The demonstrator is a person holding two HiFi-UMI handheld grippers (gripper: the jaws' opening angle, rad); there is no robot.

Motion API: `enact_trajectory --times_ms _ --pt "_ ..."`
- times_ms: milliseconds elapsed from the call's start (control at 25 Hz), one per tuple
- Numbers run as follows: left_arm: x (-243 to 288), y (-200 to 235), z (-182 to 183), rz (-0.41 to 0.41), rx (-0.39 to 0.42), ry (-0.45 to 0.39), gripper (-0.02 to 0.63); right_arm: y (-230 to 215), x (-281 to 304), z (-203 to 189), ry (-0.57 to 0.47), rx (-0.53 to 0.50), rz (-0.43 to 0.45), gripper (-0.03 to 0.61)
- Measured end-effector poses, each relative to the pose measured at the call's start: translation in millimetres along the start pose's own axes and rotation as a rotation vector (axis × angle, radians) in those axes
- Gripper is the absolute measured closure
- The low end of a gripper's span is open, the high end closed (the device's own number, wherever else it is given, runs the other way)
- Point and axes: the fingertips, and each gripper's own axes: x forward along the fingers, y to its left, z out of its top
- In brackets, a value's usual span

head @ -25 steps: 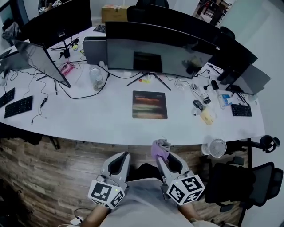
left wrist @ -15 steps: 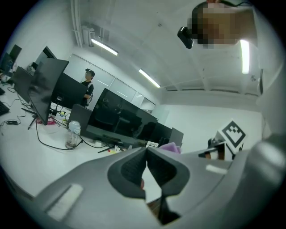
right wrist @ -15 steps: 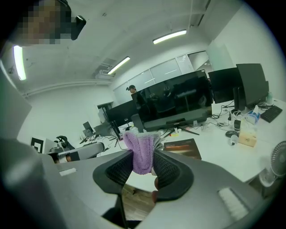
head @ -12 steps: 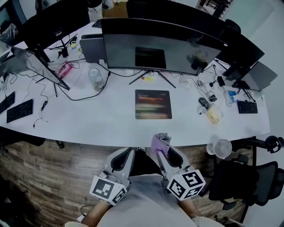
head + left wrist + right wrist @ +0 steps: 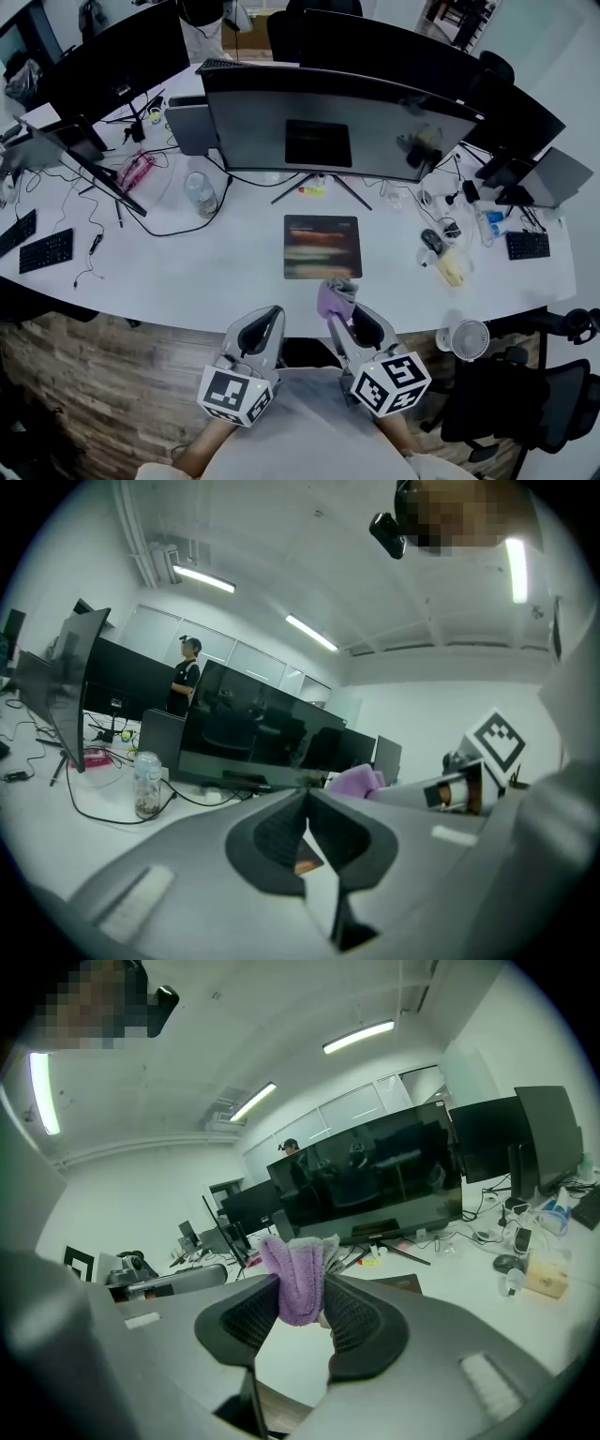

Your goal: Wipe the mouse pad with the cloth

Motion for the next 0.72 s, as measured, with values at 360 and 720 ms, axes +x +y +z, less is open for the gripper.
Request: enact_trajectory --times_ms 360,720 --pt "53.4 11.4 19.8 0.058 0.018 -0.036 0.614 -45.6 37.6 26.8 0.004 0.012 0.038 0.439" --pt "88.8 18.0 25.6 0.144 0.016 -0.070 0.614 -81.8 72.2 30.2 0.032 0.025 0.127 0.439"
